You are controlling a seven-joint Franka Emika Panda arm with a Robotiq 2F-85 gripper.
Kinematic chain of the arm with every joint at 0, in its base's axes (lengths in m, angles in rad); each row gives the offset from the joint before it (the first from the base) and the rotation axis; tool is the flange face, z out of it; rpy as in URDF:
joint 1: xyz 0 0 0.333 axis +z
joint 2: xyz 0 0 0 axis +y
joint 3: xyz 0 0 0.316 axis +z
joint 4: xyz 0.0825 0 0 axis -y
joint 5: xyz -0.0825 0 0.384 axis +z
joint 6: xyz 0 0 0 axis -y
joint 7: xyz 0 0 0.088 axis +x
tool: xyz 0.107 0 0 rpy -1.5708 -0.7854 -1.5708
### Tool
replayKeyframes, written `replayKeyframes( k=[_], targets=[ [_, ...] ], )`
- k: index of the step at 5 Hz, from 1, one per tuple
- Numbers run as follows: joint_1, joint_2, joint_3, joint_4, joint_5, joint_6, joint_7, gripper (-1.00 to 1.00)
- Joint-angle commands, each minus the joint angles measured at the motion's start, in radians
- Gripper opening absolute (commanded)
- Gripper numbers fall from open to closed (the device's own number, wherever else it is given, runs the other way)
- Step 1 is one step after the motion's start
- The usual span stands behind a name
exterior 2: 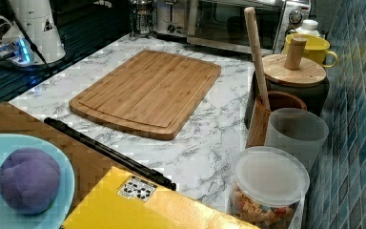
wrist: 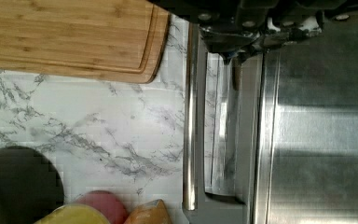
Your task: Close the oven.
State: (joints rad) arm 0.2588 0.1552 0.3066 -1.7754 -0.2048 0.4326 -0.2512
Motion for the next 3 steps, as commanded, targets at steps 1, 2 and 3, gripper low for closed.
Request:
replayKeyframes(
  k=[1, 2, 3],
  targets=[
    [-0.018, -0.051, -0.027, 0.074, 0.019, -0.016, 0.058, -1.00],
    [-0.016, -0.051, -0.028, 0.074, 0.019, -0.016, 0.058, -1.00],
    [-0.011, -0.052, -0.034, 0.074, 0.020, -0.016, 0.057, -1.00]
  ],
)
